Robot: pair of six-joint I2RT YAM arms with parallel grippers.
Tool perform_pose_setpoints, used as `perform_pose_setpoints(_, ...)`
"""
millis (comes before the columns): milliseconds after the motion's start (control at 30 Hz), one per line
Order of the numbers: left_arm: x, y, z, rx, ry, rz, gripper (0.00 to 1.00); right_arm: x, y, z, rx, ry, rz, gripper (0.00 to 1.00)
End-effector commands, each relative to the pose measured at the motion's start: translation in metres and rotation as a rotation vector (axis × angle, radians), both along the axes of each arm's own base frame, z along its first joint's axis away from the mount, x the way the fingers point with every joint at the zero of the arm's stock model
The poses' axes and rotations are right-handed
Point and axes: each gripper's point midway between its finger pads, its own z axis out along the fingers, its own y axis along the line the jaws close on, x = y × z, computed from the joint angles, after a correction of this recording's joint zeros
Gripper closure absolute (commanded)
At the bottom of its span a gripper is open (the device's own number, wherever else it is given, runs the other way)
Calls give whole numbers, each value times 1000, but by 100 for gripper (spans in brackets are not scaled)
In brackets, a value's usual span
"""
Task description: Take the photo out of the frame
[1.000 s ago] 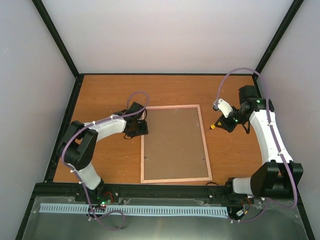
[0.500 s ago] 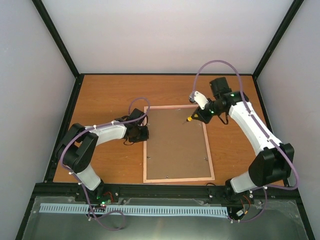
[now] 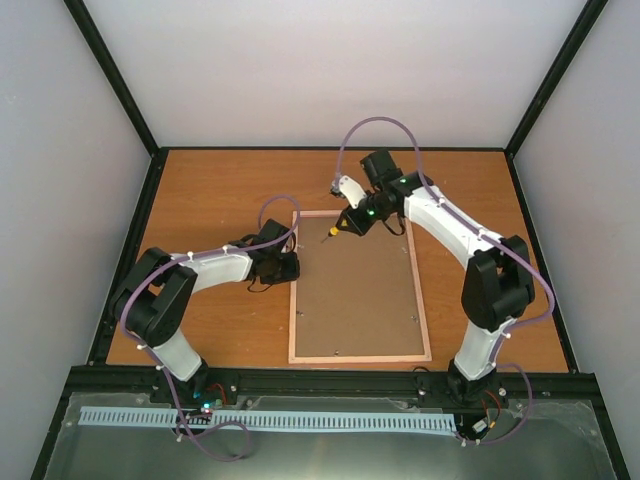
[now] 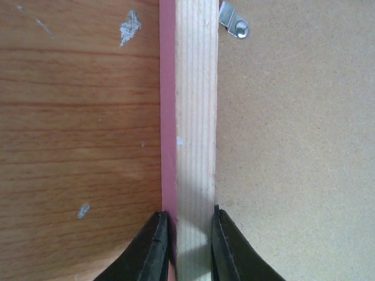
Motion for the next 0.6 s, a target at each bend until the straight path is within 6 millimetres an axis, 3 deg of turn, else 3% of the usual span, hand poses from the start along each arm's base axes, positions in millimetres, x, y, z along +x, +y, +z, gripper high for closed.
perform_pose_setpoints(0, 0, -15, 0, -67, -10, -31, 99, 8, 27, 2, 26, -17, -11, 97)
perform_pose_setpoints(267, -4, -15, -1, -86, -4, -23, 99, 9, 52, -24, -3, 34, 6, 97)
perform_pose_setpoints(567, -5, -16, -2, -85, -2, -33, 99, 17, 64, -39, 2, 78, -15, 97)
